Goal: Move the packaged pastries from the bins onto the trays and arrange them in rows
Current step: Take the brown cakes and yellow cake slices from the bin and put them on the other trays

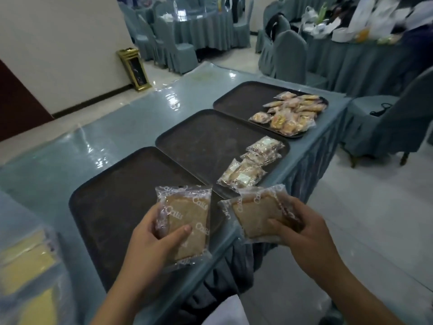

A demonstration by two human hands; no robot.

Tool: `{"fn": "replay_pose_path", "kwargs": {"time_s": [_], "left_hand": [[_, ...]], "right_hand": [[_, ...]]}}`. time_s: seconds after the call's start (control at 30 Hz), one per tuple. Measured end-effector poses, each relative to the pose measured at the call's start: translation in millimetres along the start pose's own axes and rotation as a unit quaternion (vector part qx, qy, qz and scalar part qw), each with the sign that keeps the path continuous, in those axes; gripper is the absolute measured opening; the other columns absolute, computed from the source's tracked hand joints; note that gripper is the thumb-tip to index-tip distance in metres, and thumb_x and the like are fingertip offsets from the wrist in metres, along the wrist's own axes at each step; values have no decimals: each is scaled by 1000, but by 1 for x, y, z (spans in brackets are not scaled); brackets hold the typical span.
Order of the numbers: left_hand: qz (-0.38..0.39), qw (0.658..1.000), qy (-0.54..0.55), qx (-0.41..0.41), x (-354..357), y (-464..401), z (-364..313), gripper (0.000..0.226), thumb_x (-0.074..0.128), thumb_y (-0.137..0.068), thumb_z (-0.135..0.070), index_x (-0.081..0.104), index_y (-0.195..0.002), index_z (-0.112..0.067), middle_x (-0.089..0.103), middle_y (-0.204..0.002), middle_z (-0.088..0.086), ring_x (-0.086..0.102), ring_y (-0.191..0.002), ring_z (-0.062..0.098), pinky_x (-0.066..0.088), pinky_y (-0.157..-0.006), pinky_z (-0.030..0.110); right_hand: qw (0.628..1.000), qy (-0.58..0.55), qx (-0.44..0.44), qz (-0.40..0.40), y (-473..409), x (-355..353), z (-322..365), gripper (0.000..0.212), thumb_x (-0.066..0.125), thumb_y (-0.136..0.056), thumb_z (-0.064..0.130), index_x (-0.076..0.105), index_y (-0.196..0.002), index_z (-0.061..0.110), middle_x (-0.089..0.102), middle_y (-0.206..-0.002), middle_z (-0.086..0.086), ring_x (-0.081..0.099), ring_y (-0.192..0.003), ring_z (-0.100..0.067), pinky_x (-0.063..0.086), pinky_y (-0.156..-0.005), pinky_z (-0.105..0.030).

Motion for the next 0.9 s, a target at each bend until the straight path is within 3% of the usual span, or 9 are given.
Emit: {"fn": "replay_pose_path", "kwargs": {"time_s": [0.13, 0.27, 0.47, 0.57, 0.67, 0.77, 0.9], "left_hand": [[18, 999, -31, 14, 35, -46, -9, 47, 79, -77, 1, 65, -114, -26, 78, -89, -5, 74, -74, 12, 54, -57, 17], [34, 998, -49, 11, 75, -107, -3, 42, 79, -78, 0, 67, -112, -23, 77, -93, -4, 75, -81, 12, 55, -63, 20], [25, 998, -52, 9, 122, -202, -2, 46, 79, -80, -2, 66, -113, -30, 76, -100, -10, 72, -88, 5, 54, -67, 18], [10, 999, -47, -4, 131, -246, -3, 47, 78, -80, -2, 66, -112, -34, 76, -101, -10, 72, -90, 8, 54, -73, 24], [2, 999, -50, -13, 135, -287, -3, 51, 77, -82, -2, 63, -106, -45, 74, -100, -20, 71, -90, 3, 53, -75, 24], [23, 995, -99, -8, 140, -322, -3, 55, 73, -84, -1, 59, -107, -48, 71, -99, -27, 68, -93, -5, 52, -77, 20], [44, 985, -165, -32, 135, -356, 11, 57, 72, -84, -3, 57, -116, -48, 71, -104, -21, 66, -98, -4, 55, -92, 31]], "right_hand": [[999, -8, 18, -29, -38, -28, -10, 44, 71, -85, 2, 66, -104, 41, 73, -102, 15, 71, -96, -10, 59, -84, -41], [999, 9, 27, -34, -93, -51, -16, 44, 72, -84, 1, 64, -104, 40, 73, -100, 18, 71, -93, -7, 60, -81, -36], [996, 60, 58, -21, -203, -75, -26, 48, 73, -85, 8, 62, -129, 22, 73, -109, 10, 69, -101, -9, 59, -86, -36], [992, 110, 57, 14, -260, -75, -27, 50, 73, -87, 14, 58, -134, 23, 69, -120, 9, 66, -107, -7, 55, -94, -38], [986, 154, 37, 54, -310, -68, -31, 47, 71, -89, 17, 59, -134, 26, 69, -117, 13, 65, -106, -4, 55, -95, -38], [972, 209, 28, 98, -349, -55, -36, 43, 68, -90, 18, 60, -125, 43, 70, -108, 18, 66, -99, -4, 57, -89, -42], [937, 295, -4, 187, -399, -23, -48, 44, 65, -91, 23, 56, -118, 56, 69, -101, 23, 66, -92, -3, 57, -82, -44]]}}
Point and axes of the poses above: each hand's wrist, its own y-axis away from the middle knuckle, its own x-axis out of the palm, z = x × y, the point moved 8 cm from there along -y, towards the middle knuckle
